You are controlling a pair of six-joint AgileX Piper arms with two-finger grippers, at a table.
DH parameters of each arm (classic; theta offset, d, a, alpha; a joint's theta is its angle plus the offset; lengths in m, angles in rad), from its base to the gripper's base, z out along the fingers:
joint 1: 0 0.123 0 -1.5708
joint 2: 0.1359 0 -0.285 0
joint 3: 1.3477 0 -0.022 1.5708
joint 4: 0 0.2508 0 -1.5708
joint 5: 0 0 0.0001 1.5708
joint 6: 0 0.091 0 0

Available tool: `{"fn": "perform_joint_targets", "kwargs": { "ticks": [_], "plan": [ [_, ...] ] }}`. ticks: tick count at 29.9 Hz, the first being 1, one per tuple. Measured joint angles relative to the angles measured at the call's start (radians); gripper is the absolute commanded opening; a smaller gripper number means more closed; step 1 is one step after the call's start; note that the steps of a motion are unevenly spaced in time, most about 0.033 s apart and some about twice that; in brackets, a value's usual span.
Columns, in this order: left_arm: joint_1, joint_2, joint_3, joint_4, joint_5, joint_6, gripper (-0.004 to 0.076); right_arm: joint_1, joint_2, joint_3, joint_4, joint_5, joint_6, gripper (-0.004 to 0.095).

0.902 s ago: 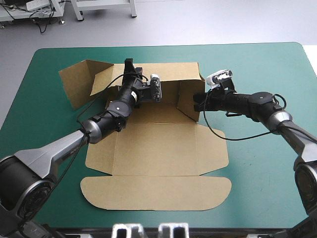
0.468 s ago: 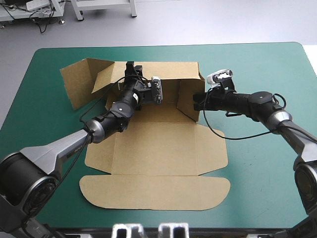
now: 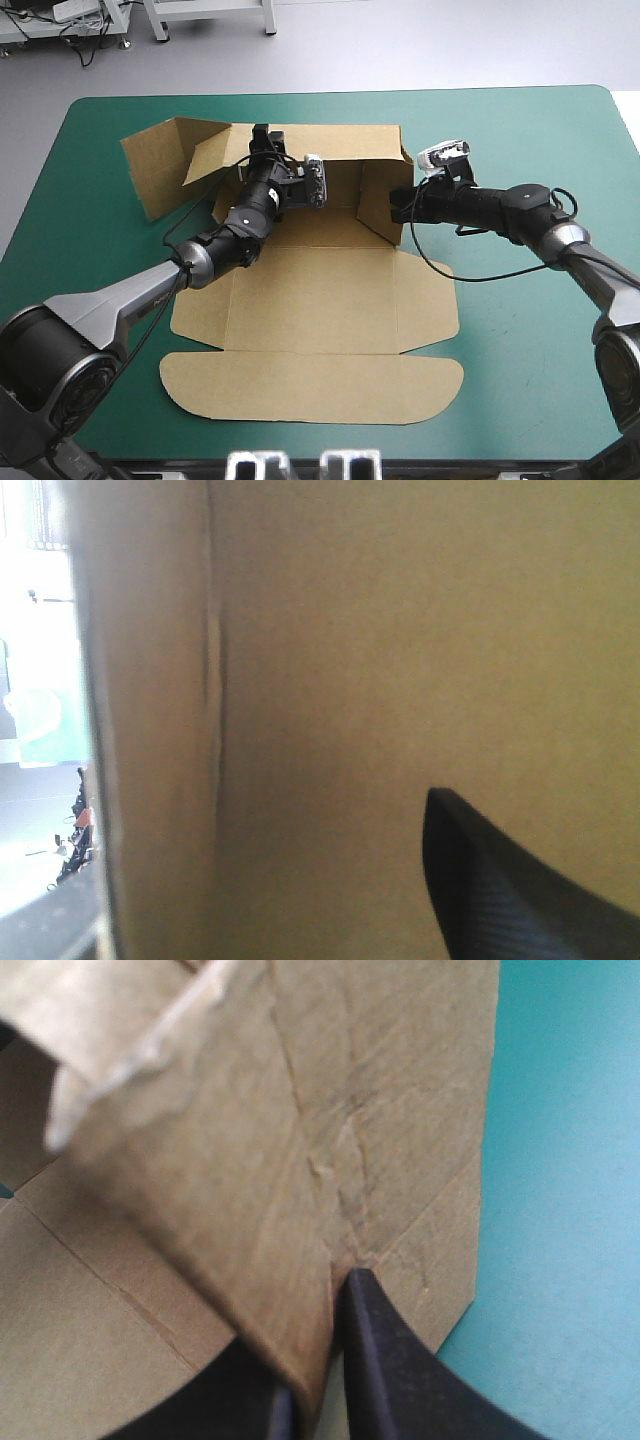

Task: Fold the box

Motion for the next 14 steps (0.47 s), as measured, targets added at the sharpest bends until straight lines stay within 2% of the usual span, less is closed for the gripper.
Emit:
{"fn": "perform_joint_targets", "kwargs": {
  "ticks": [14],
  "plan": [
    [-0.049,-0.044,0.009,-0.062,0.036,-0.003,0.0441,-0.001,0.0,-0.004,-0.03,0.001,0.033,0.0001]
  ]
}}
